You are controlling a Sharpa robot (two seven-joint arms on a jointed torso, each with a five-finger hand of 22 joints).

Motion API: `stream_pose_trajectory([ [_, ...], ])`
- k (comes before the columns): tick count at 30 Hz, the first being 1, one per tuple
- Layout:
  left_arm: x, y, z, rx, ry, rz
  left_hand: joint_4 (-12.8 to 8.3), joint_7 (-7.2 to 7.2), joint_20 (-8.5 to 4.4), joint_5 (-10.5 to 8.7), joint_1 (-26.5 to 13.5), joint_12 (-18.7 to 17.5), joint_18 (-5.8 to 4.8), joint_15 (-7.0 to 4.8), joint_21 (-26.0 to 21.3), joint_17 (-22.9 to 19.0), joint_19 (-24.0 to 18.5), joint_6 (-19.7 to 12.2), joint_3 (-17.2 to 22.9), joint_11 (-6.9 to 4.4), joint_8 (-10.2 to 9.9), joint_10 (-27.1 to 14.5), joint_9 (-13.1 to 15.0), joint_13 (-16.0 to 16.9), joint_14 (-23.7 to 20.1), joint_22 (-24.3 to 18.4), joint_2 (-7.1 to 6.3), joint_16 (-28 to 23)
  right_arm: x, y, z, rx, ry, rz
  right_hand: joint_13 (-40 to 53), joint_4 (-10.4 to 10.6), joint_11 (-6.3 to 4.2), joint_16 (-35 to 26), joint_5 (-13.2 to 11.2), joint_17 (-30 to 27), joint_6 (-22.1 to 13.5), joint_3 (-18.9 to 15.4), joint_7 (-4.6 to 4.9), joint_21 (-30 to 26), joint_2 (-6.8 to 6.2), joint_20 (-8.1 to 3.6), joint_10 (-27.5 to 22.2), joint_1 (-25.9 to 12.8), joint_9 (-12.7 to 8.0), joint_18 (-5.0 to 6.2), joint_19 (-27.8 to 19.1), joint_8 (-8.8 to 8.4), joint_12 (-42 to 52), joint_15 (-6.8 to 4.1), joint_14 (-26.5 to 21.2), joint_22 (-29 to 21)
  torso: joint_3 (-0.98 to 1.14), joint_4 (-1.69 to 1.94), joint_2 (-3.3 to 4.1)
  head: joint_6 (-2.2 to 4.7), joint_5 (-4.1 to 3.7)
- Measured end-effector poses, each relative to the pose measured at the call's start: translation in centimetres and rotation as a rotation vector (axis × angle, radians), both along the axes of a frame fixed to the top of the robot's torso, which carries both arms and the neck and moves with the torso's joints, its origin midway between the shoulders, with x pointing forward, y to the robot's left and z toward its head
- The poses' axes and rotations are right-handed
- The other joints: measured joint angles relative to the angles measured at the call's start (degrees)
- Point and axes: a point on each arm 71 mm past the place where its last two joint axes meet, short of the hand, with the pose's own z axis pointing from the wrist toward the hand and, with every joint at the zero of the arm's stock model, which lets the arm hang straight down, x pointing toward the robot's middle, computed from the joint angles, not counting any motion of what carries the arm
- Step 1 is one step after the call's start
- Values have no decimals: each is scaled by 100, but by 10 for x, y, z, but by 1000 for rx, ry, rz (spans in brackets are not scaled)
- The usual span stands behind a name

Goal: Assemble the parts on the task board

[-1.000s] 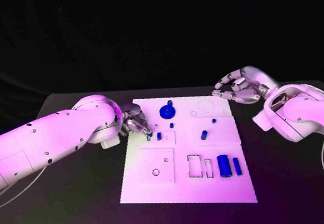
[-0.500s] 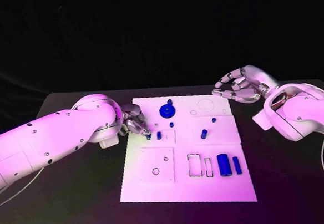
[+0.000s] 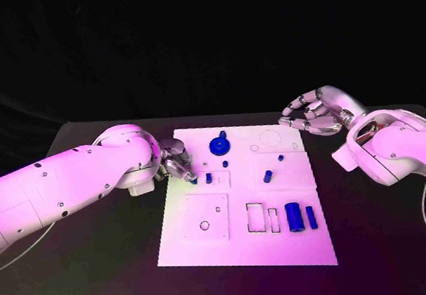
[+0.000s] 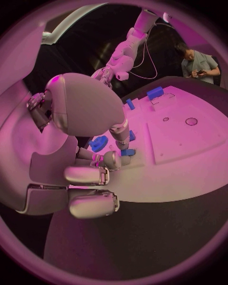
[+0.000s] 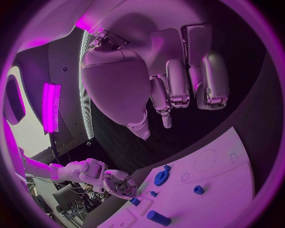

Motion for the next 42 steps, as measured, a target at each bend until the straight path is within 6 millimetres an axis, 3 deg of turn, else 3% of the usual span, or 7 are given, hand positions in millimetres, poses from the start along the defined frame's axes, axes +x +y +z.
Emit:
stream_pose_trajectory([
  [21,-1,-2,0,12,2,-7,-4,-54,-21,94,-211,45,0,-21,0,0,21,96,-3,-42,84,124,58,95,-22,13,14,27,0,0,0,1,0,0,-1,0,0,0,0,4,0,0,0,0,0,0,0,0,0,0,0,0,0,0,0,-2,3,2,-4,-25,4],
  [24,-1,-4,0,13,6,-10,-82,-84,-21,65,-270,71,0,-64,0,0,21,120,-81,-81,117,204,100,128,-19,13,-45,27,0,-1,0,1,0,-1,-2,0,0,0,0,4,0,0,0,0,0,0,0,0,0,0,0,0,0,0,0,-2,4,0,-4,-29,4],
  [27,-1,-5,0,15,9,-13,-105,-117,-42,60,-361,71,0,-64,0,0,41,90,-104,-95,159,218,128,158,-19,22,-18,27,0,-1,0,1,0,-1,-2,0,0,0,0,4,0,0,0,-31,0,0,0,0,0,0,0,23,0,0,0,3,4,0,-4,-32,4],
  [28,0,-5,0,16,11,-13,-177,-136,-42,58,-384,83,0,-70,0,0,41,91,-33,-112,169,235,126,171,-13,30,-9,27,0,-1,0,1,0,-1,-2,0,0,0,0,4,0,0,0,-31,-1,0,0,-1,0,0,0,23,0,0,0,3,4,0,-4,-32,4],
  [29,0,-5,0,17,12,-14,-396,-144,-42,26,-433,99,0,-84,0,0,41,100,186,-113,169,236,124,188,0,39,-26,27,0,-1,0,1,0,-1,-2,0,0,0,0,4,0,0,0,-31,-11,0,0,-11,0,0,0,23,0,0,0,3,4,0,-4,-32,4],
  [36,2,-6,-1,21,16,-10,-420,-168,-63,-1,-626,148,0,-104,0,0,63,123,163,-152,134,277,109,290,-21,62,84,51,0,-1,0,1,0,-1,-2,0,0,0,0,3,0,0,0,-31,-23,0,0,-23,0,0,0,23,0,0,0,3,3,1,-3,-40,6],
  [42,3,-6,-1,21,18,-5,-421,-188,-83,-1,-671,148,0,-124,0,0,82,145,163,-152,134,277,98,320,-1,74,82,50,0,-1,0,1,0,-1,-3,0,0,0,0,3,0,0,0,-31,-23,0,0,-23,0,0,0,22,0,0,0,2,3,1,-2,-49,8],
])
